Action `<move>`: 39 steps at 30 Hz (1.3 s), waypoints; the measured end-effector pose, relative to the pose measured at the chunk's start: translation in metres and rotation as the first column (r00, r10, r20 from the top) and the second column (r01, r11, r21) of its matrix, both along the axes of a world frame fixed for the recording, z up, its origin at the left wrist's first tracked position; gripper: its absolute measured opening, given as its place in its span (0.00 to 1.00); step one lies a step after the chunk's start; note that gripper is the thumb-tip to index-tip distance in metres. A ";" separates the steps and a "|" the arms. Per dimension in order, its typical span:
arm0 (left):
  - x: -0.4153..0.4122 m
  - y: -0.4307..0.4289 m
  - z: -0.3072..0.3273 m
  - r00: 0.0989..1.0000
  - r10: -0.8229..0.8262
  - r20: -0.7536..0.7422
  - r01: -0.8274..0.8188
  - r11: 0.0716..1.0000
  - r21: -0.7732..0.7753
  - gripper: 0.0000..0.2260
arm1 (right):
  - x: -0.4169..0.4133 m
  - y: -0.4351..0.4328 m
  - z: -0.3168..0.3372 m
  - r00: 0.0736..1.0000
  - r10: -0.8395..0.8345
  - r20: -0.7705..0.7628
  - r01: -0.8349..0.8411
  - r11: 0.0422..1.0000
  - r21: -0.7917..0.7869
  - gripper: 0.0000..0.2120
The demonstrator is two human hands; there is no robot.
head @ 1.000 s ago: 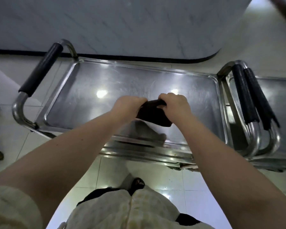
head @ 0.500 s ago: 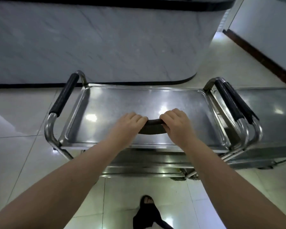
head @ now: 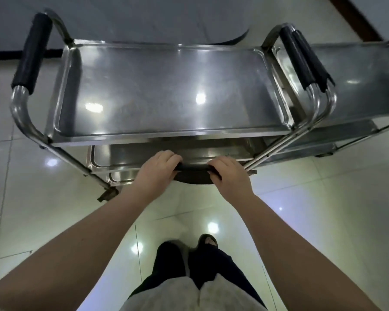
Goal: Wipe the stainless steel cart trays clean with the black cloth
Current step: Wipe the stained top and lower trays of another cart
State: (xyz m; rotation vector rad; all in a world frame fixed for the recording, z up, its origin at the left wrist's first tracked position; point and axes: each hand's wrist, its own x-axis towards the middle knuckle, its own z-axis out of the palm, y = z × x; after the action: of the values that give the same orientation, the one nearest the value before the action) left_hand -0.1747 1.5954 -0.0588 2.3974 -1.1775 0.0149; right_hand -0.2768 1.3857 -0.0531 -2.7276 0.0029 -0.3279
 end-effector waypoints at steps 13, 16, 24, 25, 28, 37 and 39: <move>-0.018 -0.109 -0.156 0.915 0.187 -0.357 -0.152 0.981 0.124 0.12 | -0.019 -0.084 -0.167 0.970 -0.175 -0.170 0.209 0.955 0.212 0.11; -0.004 -0.135 -0.218 0.893 0.197 -0.405 -0.134 0.975 0.180 0.12 | -0.007 -0.110 -0.223 0.966 -0.180 -0.187 0.214 0.961 0.177 0.11; 0.097 -0.226 -0.241 0.932 0.311 -0.186 -0.322 0.946 -0.036 0.14 | 0.116 -0.207 -0.240 0.940 -0.317 -0.126 0.327 0.943 0.068 0.15; 0.108 -0.237 -0.242 0.910 0.390 -0.140 -0.391 0.920 0.024 0.17 | 0.131 -0.218 -0.239 0.934 -0.335 -0.127 0.340 0.940 0.017 0.16; 0.126 -0.259 -0.264 0.937 0.348 -0.018 -0.348 0.937 -0.014 0.15 | 0.154 -0.238 -0.263 0.937 -0.350 -0.022 0.348 0.935 -0.065 0.15; 0.104 -0.260 -0.403 0.997 -0.068 -0.033 0.066 0.995 -0.077 0.10 | 0.104 -0.262 -0.410 0.973 -0.220 0.064 0.220 0.975 -0.002 0.14; 0.104 -0.260 -0.414 0.998 -0.051 0.029 0.054 0.991 -0.120 0.10 | 0.103 -0.264 -0.419 0.964 -0.240 0.111 0.234 0.970 0.068 0.14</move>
State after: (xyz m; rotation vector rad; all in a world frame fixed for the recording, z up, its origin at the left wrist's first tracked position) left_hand -0.0709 1.3350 -0.4725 2.2666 -1.2158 0.0974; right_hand -0.1736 1.1222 -0.4720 -2.6523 0.3040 -0.5497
